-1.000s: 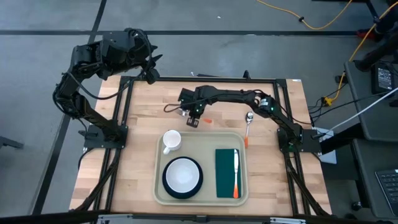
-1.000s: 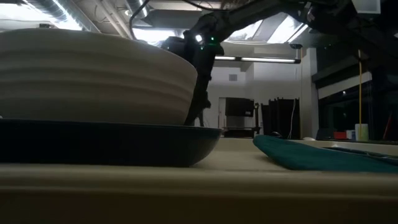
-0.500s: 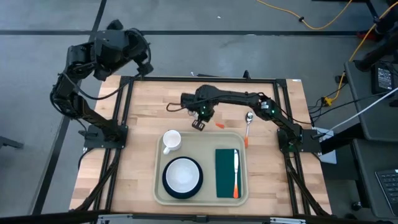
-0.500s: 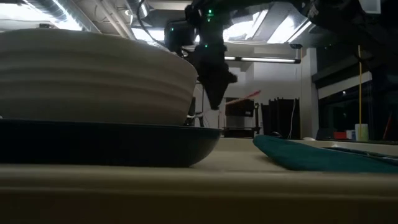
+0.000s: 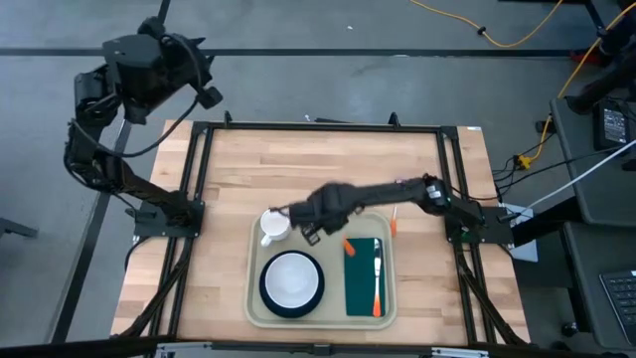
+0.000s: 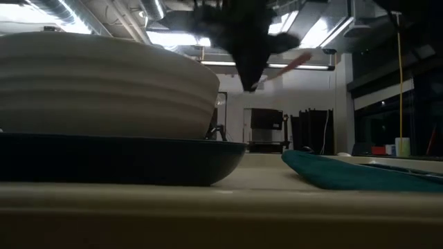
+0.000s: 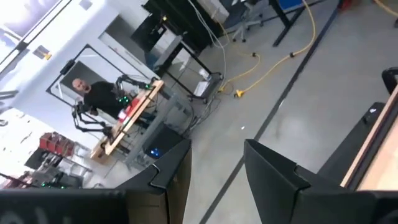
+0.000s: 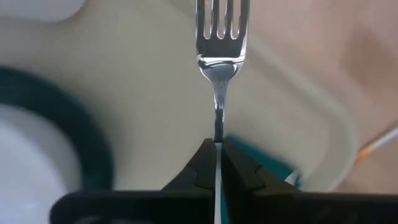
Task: Set up tray
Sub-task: Put the orange fork on top of the dark green napkin to the left of the orange knife
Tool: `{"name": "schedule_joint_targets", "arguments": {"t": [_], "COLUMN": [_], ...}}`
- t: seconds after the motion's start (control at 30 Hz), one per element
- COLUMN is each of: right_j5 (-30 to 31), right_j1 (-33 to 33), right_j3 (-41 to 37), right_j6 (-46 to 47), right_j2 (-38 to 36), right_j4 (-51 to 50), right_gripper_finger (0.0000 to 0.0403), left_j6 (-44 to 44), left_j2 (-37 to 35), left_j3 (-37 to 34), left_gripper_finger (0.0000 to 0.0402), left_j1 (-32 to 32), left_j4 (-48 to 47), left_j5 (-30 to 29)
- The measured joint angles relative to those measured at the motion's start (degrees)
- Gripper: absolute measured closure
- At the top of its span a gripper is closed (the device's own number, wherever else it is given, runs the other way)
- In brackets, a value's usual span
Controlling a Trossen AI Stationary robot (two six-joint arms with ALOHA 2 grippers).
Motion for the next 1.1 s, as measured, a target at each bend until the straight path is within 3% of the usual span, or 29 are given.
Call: {"name": "schedule_joint_targets", "arguments": {"t": [0.17, 0.4, 0.67, 0.9, 1.1], "right_j5": [3.05, 7.63, 6.32, 3.07, 2.74], "right_j1": [7.16, 15.21, 22.26, 24.17, 23.85], "right_j3": [0.02, -1.32, -7.34, -11.90, -17.94], "right_j6": [14.65, 31.29, 46.41, 53.50, 55.45], "right_j2": [-0.72, -0.83, -0.79, -0.77, -0.75], "right_j4": [-0.77, -1.62, -1.04, -0.13, 6.91], "right_gripper_finger": [0.0393, 0.0393, 0.0393, 0.0393, 0.0393], "left_j6": [-1.05, -7.44, -7.69, -10.26, -10.08], "left_j2": [-0.55, -0.85, -0.27, -0.40, -0.42], "left_j3": [-0.01, -0.01, -0.05, -0.03, -0.03], "left_gripper_finger": [0.0258, 0.0258, 0.0258, 0.0258, 0.0258], "left_j1": [-0.09, -1.63, -2.87, -2.89, -2.87], "left_j4": [-0.33, -2.46, -7.39, -11.00, -11.79], "left_j5": [3.17, 13.60, 11.05, 12.07, 13.39]}}
